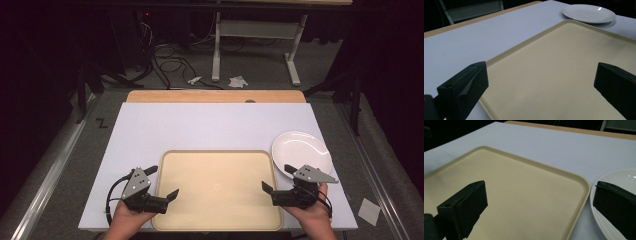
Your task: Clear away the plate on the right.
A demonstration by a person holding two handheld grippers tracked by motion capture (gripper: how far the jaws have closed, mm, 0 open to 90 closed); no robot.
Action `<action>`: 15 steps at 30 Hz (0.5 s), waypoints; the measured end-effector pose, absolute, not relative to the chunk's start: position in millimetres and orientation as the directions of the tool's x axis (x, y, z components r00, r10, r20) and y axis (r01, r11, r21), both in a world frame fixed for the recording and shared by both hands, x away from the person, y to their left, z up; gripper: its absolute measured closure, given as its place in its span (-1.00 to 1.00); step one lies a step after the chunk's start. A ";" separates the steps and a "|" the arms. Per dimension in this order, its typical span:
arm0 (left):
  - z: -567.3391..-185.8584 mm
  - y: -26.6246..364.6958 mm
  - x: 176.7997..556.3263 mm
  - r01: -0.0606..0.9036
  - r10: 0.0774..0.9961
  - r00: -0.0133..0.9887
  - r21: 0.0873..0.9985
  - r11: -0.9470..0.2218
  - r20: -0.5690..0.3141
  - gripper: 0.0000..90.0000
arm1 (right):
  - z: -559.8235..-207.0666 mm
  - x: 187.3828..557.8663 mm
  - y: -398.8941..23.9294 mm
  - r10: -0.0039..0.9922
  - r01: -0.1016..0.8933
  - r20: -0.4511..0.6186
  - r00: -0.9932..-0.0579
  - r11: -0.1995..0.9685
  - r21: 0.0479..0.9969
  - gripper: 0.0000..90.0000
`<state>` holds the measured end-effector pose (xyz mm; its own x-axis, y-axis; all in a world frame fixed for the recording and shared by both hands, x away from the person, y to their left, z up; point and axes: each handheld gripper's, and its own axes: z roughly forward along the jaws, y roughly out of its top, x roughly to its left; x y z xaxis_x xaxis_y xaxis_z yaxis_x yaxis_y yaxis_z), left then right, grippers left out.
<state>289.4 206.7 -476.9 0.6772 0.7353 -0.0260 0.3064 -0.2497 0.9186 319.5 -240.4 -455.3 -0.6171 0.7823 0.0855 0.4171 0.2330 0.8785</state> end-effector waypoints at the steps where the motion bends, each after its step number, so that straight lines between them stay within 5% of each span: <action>1: -476.7 207.0 289.2 0.306 0.737 0.675 0.920 -0.245 -0.028 -0.99 | -455.3 319.6 -241.2 0.781 0.416 0.094 -0.617 0.223 0.882 -1.00; 15: -477.5 208.4 289.7 0.312 0.735 0.675 0.925 -0.219 -0.054 -0.98 | -452.8 319.2 -243.2 0.771 0.415 0.118 -0.626 0.201 0.887 -1.00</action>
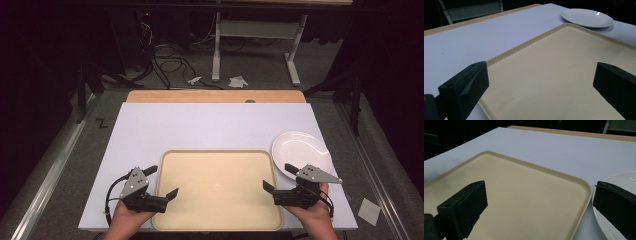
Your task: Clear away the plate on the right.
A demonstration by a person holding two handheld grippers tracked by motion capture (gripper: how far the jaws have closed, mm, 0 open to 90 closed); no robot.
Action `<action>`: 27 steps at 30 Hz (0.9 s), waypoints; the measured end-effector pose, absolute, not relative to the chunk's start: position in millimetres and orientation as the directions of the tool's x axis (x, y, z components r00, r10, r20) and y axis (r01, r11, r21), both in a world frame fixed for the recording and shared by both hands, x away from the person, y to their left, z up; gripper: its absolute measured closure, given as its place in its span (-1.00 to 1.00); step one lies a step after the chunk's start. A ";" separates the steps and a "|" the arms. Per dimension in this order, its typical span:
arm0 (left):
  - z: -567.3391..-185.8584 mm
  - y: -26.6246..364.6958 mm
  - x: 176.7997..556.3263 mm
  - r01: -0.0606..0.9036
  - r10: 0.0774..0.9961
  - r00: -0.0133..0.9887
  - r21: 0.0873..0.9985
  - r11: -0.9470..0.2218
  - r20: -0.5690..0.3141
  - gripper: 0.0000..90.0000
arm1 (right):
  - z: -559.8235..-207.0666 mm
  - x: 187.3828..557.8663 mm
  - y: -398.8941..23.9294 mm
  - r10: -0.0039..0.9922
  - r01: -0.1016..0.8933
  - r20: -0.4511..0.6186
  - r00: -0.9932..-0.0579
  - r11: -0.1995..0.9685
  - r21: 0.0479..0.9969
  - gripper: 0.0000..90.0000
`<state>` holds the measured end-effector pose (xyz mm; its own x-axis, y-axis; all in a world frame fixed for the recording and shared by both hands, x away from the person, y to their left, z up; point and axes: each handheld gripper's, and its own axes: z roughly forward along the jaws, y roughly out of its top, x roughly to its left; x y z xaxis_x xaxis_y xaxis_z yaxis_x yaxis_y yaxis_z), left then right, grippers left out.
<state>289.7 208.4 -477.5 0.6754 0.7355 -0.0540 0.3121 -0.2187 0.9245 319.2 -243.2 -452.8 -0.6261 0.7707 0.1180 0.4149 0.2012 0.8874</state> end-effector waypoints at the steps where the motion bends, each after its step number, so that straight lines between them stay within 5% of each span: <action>1: -477.5 208.4 289.7 0.312 0.735 0.675 0.925 -0.219 -0.054 -0.98 | -452.8 319.2 -243.2 0.771 0.415 0.118 -0.626 0.201 0.887 -1.00; 15: -478.2 207.1 289.9 0.314 0.723 0.688 0.921 -0.231 -0.054 -0.97 | -453.8 321.6 -242.8 0.815 0.490 0.124 -0.566 0.212 0.846 -1.00; 27: -478.6 206.4 289.4 0.311 0.719 0.694 0.921 -0.235 -0.051 -0.96 | -450.9 322.2 -254.9 0.812 0.453 0.117 -0.572 0.194 0.870 -1.00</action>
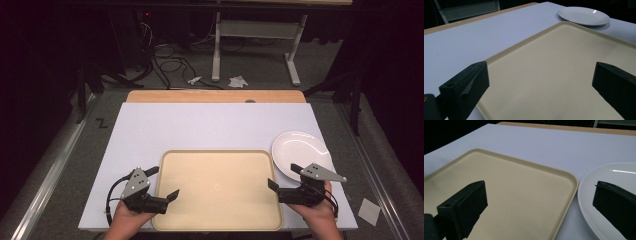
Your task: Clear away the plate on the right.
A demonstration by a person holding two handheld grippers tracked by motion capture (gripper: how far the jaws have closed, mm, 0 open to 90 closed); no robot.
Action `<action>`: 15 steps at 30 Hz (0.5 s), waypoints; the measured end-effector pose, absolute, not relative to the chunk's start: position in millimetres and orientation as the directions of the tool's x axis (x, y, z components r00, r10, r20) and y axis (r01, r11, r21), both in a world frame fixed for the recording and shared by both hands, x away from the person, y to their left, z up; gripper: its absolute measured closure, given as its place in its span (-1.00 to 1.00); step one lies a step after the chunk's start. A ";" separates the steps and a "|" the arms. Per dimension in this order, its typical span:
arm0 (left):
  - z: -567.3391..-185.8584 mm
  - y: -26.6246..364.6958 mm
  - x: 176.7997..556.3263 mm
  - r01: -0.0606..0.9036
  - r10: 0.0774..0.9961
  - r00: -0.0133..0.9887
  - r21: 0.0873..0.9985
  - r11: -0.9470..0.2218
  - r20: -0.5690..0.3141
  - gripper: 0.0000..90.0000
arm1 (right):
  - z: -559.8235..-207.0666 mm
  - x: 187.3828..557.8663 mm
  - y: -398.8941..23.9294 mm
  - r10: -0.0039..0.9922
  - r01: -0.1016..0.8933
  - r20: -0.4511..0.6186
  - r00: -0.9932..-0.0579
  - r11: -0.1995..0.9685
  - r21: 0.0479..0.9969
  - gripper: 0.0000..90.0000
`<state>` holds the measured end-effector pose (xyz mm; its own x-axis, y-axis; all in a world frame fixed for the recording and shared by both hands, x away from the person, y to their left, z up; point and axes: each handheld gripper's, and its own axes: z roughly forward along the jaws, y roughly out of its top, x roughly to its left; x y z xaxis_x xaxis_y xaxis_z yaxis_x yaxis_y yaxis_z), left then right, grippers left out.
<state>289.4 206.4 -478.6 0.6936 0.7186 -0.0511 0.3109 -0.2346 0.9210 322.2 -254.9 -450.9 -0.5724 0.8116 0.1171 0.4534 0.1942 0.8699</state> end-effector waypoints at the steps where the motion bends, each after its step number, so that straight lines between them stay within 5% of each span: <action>1: -478.7 206.3 289.4 0.310 0.718 0.694 0.922 -0.234 -0.051 -0.96 | -450.9 322.5 -256.1 0.814 0.456 0.120 -0.569 0.191 0.869 -1.00; 15: -479.4 205.4 289.2 0.301 0.720 0.693 0.922 -0.243 -0.037 -0.95 | -452.9 331.2 -289.1 0.854 0.488 0.171 -0.491 0.107 0.866 -1.00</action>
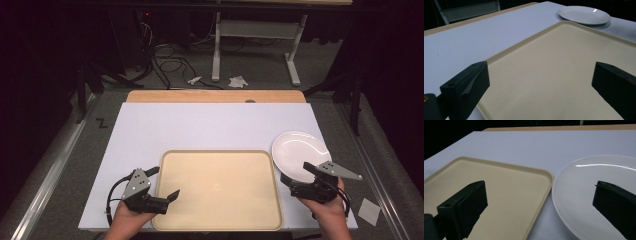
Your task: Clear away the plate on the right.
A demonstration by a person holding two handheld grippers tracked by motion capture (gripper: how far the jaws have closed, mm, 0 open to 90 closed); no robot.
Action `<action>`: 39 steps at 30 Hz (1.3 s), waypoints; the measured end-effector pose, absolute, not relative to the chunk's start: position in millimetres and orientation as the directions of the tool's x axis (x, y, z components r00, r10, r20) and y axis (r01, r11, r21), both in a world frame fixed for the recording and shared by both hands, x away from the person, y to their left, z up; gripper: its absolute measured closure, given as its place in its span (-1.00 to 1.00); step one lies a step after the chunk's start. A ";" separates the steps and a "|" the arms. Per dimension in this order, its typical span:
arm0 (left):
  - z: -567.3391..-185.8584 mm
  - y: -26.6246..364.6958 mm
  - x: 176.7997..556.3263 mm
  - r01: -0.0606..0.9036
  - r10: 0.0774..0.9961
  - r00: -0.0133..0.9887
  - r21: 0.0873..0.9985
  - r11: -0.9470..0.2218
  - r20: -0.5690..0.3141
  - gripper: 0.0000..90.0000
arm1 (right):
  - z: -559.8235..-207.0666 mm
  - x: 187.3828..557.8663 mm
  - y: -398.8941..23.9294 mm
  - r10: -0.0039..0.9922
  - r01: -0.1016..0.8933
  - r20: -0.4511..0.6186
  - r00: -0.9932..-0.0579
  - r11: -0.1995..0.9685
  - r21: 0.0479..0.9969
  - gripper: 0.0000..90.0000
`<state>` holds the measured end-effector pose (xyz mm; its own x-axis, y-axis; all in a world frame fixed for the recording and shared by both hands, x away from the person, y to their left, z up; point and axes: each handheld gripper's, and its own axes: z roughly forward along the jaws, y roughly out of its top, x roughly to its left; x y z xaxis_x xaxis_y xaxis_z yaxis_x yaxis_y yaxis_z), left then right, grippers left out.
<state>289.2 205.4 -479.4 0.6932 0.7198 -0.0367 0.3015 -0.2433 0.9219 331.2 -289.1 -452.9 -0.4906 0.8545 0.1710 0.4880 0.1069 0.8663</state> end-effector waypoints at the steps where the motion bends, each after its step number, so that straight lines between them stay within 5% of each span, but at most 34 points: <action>1: -479.4 205.4 289.1 0.301 0.720 0.693 0.922 -0.243 -0.036 -0.95 | -452.9 331.2 -289.1 0.854 0.488 0.171 -0.491 0.107 0.866 -1.00; 39: -477.2 204.3 292.2 0.288 0.719 0.694 0.926 -0.243 -0.027 -0.95 | -459.5 333.7 -346.1 0.918 0.526 0.214 -0.334 -0.007 0.850 -1.00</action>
<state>292.2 204.3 -477.2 0.6943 0.7192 -0.0269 0.2879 -0.2434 0.9262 333.7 -346.1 -459.5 -0.3342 0.9179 0.2139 0.5261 -0.0066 0.8504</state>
